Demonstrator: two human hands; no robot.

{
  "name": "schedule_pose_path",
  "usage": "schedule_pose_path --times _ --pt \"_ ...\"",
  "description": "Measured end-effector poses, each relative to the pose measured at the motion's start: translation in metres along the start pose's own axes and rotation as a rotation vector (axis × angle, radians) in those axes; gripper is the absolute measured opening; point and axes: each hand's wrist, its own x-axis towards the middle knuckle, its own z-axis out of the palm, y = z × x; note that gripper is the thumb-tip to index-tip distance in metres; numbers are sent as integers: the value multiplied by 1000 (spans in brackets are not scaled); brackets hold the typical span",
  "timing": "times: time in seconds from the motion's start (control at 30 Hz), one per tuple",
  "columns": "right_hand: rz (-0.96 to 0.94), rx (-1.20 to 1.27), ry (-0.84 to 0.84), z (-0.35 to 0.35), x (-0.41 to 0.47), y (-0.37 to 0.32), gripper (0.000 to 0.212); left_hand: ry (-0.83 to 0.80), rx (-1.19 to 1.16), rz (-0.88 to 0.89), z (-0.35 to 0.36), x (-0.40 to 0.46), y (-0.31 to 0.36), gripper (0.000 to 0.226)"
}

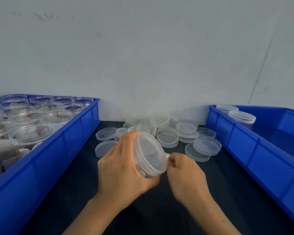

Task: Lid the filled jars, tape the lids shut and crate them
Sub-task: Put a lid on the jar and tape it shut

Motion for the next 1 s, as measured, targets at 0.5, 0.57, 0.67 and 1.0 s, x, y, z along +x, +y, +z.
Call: schedule_pose_path --times 0.5,0.57,0.67,1.0 --pt "54 1 48 4 12 -1 22 -32 -148 -122 -6 -3 10 89" --pt "156 10 100 -12 30 11 24 -144 -399 -182 -10 -20 31 89" --pt "141 182 203 -25 39 31 34 -247 -529 -145 -6 -29 51 88" --pt "-59 401 121 4 23 23 30 -101 -373 -235 5 -5 16 92"
